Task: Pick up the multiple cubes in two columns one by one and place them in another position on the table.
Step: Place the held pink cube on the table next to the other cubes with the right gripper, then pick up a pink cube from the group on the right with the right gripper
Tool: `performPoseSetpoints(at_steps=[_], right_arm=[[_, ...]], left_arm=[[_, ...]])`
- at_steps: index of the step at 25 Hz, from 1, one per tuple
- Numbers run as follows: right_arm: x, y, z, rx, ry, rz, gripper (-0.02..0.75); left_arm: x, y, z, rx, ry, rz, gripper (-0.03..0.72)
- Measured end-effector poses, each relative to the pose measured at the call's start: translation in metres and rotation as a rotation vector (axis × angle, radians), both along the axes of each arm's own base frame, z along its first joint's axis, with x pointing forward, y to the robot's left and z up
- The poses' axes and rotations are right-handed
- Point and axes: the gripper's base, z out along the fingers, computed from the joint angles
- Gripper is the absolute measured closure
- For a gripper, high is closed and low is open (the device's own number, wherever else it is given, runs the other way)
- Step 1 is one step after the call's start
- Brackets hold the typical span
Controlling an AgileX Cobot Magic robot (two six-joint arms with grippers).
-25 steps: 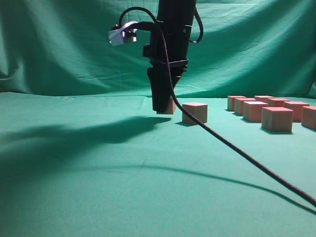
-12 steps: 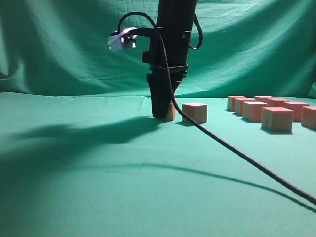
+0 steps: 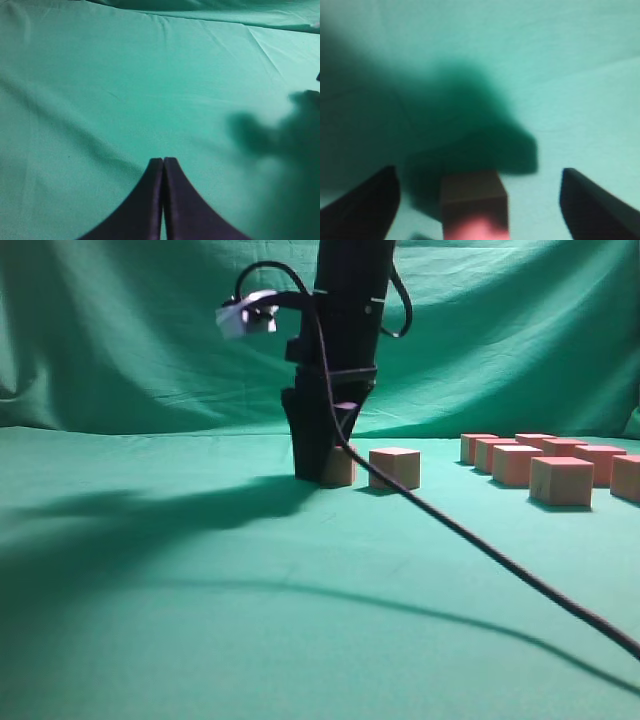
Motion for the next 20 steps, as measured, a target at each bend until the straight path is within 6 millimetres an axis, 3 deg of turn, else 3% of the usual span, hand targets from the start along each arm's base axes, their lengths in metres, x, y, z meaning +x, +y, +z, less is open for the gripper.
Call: performPoseSetpoints(at_steps=[1,3,5,6,10,11,13,15,20], right_arm=[[0.001,0.000,0.006,0.011,-0.008,-0.023,0.099],[0.002,0.001,0.027,0.049,-0.034,-0.086,0.103],[0.001,-0.001,0.054,0.082,-0.057,-0.135,0.103],[-0.002,-0.002,0.071,0.103,-0.069,-0.159,0.062],[-0.018,-0.014,0.133,0.182,-0.107,-0.263,0.078],[-0.023,-0.019,0.147,0.205,-0.122,-0.307,0.138],[-0.031,-0.028,0.171,0.253,-0.146,-0.425,0.138],[-0.039,-0.039,0.195,0.301,-0.182,-0.555,0.206],[-0.063,-0.079,0.229,0.373,-0.198,-0.764,0.196]], left_arm=[[0.000,0.000,0.000,0.000,0.000,0.000,0.688],[0.000,0.000,0.000,0.000,0.000,0.000,0.688],[0.000,0.000,0.000,0.000,0.000,0.000,0.688],[0.000,0.000,0.000,0.000,0.000,0.000,0.688],[0.000,0.000,0.000,0.000,0.000,0.000,0.688],[0.000,0.000,0.000,0.000,0.000,0.000,0.688],[0.000,0.000,0.000,0.000,0.000,0.000,0.688],[0.000,0.000,0.000,0.000,0.000,0.000,0.688],[0.000,0.000,0.000,0.000,0.000,0.000,0.688]])
